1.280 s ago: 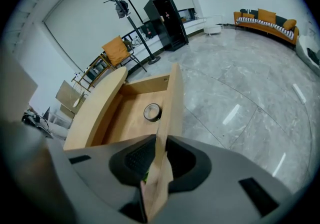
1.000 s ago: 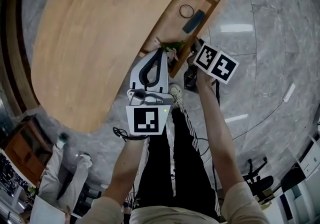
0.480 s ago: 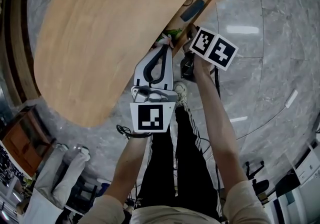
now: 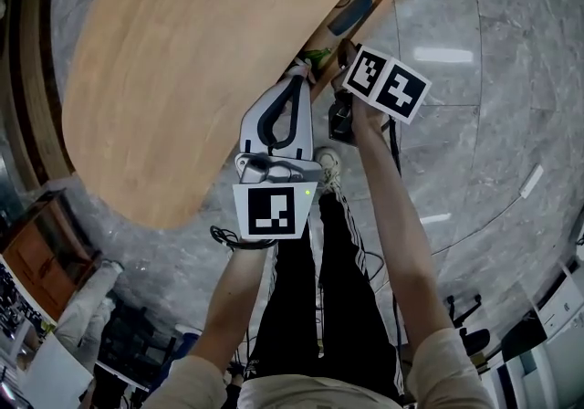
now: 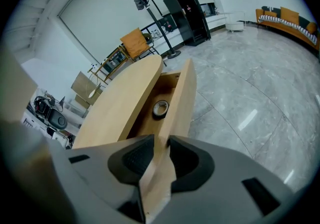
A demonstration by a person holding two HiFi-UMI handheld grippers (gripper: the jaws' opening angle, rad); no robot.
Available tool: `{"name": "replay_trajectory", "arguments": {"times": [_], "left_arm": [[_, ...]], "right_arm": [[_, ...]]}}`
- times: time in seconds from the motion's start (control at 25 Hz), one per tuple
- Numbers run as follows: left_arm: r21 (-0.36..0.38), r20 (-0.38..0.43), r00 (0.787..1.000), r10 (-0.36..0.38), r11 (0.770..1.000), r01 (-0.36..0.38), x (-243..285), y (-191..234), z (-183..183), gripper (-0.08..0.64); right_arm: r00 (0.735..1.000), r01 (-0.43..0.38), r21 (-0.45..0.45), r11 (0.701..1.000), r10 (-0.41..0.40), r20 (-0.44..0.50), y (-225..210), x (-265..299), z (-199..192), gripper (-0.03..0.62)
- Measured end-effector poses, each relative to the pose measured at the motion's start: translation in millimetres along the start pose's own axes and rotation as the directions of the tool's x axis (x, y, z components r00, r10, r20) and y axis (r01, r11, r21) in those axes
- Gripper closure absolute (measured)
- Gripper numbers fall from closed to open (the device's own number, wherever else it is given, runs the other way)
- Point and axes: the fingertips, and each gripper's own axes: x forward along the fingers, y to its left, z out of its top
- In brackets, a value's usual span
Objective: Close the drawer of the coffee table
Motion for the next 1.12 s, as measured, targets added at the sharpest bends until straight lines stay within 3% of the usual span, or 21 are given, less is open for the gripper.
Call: {"name": "replay_trajectory", "arguments": {"times": [0.12,0.2,0.24,0.32,0.44,0.52,0.6,0.64,0.72,0.84,1.12], "left_arm": [[-0.003,-0.004,1.000,0.004,1.000,-0.004,-2.5,0.4,-1.6,0.551],[-0.003,-0.002,1.000,0.006,1.000,-0.006,-4.9,-0.7,-1.7,0.551],[0.000,0.002,1.000,0.006,1.000,-0.006,-5.8,-1.9,-1.3,0.551],[-0.001,0.001,1.000,0.009,1.000,-0.009,-8.0,-4.9,-3.7,0.551],[-0.007,-0.007,1.000,0.021,1.000,-0.022,-12.1,-7.8,-9.4,0.551],[-0.012,-0.008,1.000,0.026,1.000,-0.026,-13.4,-10.3,-11.5,0.551],[-0.013,-0.012,1.000,0.026,1.000,-0.026,-13.7,-13.3,-14.5,0.551],[-0.013,-0.015,1.000,0.027,1.000,-0.027,-13.9,-14.6,-16.7,0.551],[-0.019,-0.017,0.999,0.031,0.999,-0.031,-14.6,-15.9,-20.7,0.551],[-0.029,-0.015,0.999,0.040,0.999,-0.041,-15.8,-14.4,-25.3,0.551],[-0.052,-0.037,0.997,0.062,0.997,-0.064,-14.9,-3.8,-40.0,0.551]], "right_arm": [[1.000,-0.020,-0.075,0.997,0.018,-0.022,3.8,-0.1,0.4,0.492],[0.999,-0.046,-0.187,0.981,0.045,-0.007,6.1,-7.2,6.7,0.483],[0.997,-0.070,-0.264,0.962,0.074,0.005,7.7,-12.2,11.1,0.483],[0.988,-0.138,-0.428,0.893,0.153,0.001,9.1,-20.8,15.4,0.483],[0.976,-0.186,-0.650,0.737,0.212,-0.038,1.5,-30.9,11.4,0.493],[0.976,-0.177,-0.791,0.586,0.210,-0.062,-3.8,-35.9,6.3,0.586],[0.971,-0.186,-0.892,0.413,0.215,-0.103,-5.8,-36.7,-3.4,0.586],[0.967,-0.200,-0.918,0.342,0.221,-0.129,-6.4,-36.0,-9.6,0.586],[0.956,-0.230,-0.938,0.259,0.241,-0.167,-6.4,-33.9,-20.4,0.586],[0.941,-0.246,-0.948,0.203,0.285,-0.183,-0.5,-29.2,-29.3,0.586],[0.898,-0.315,-0.927,0.203,0.381,-0.222,11.8,-18.1,-41.8,0.586]]}}
